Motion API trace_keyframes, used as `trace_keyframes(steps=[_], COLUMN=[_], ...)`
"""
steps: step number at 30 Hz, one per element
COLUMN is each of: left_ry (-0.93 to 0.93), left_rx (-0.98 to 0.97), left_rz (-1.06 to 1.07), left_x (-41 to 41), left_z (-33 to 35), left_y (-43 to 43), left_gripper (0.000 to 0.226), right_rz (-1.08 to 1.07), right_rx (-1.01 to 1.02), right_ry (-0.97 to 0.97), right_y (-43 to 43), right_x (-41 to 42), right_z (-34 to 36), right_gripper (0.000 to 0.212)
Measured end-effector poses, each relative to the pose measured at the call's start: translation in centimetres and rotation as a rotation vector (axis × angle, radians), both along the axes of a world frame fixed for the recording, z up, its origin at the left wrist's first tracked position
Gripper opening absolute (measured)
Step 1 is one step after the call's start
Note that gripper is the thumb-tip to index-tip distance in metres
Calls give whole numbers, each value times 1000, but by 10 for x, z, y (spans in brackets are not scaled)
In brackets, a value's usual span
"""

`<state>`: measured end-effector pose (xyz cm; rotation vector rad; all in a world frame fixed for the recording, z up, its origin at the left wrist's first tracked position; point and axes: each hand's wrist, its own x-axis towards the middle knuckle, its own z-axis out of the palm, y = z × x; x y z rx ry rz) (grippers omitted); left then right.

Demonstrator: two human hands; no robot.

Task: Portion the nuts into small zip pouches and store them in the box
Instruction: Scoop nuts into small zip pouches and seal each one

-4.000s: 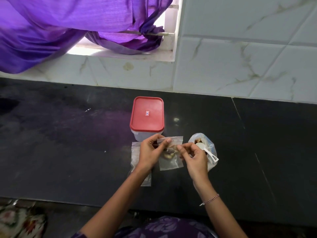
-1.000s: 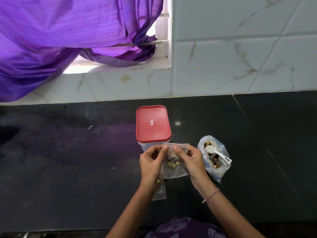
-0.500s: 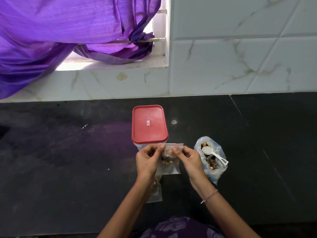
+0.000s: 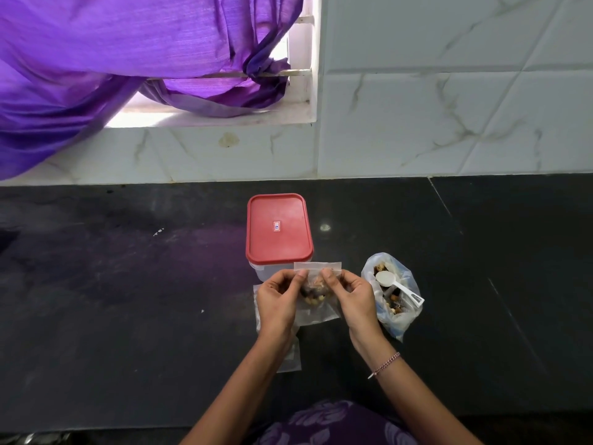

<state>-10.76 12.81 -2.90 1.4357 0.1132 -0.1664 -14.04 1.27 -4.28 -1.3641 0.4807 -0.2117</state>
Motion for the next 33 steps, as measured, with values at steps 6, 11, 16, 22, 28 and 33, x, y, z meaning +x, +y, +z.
trace_keyframes(steps=[6, 11, 16, 22, 28, 33], left_ry=[6, 38, 74, 121, 142, 149], left_rx=[-3, 5, 73, 117, 141, 164], left_rz=[-13, -64, -75, 34, 70, 59], left_x=[-6, -11, -19, -27, -33, -39], left_z=[-4, -8, -22, -34, -43, -53], left_y=[9, 20, 39, 56, 72, 81], left_gripper=[12, 9, 12, 6, 6, 10], right_rz=[-85, -131, -92, -10, 82, 127], right_rx=[-51, -31, 51, 47, 116, 21], right_ry=[-50, 33, 127, 122, 144, 129], right_y=[2, 12, 20, 32, 36, 37], right_x=[-5, -10, -16, -25, -32, -37], right_z=[0, -11, -20, -24, -38, -44], right_gripper=[1, 8, 16, 18, 11, 9])
